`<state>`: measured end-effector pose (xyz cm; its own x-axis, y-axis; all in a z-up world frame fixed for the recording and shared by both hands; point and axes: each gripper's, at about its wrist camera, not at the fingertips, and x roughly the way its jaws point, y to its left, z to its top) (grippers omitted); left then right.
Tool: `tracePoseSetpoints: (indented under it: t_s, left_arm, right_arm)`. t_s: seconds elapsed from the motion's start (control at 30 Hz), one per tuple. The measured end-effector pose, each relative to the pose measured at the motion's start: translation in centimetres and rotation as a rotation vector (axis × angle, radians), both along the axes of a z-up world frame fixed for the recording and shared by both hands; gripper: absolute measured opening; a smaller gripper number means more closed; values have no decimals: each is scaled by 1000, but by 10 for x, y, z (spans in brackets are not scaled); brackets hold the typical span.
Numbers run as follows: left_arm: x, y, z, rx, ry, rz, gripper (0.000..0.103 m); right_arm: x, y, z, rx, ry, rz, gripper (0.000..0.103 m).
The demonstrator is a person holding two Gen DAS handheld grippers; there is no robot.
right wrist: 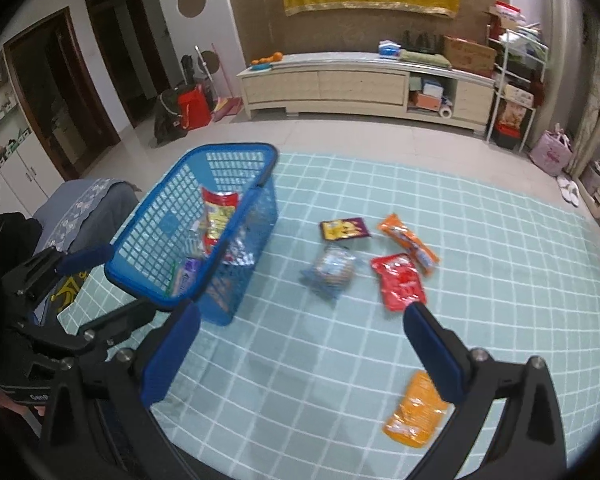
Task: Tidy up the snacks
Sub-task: 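Grasp the clear round-biscuit bag with the left tool while the right tool grasps the red packet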
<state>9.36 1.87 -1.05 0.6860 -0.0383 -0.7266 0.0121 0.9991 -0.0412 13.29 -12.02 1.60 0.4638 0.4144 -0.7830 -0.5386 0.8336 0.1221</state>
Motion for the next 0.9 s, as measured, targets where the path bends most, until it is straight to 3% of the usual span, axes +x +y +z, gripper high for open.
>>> tracePoseSetpoints:
  t_s: [0.5,0.9]
  left_arm:
    - [42,-68,-28,17,68,-88,85]
    - [100,-88,-80,44,143,-73,85]
  right_arm:
    - [20,-74,-23,-55,-19,-70,103]
    - [63,-90,-76,-74,5,-122,103]
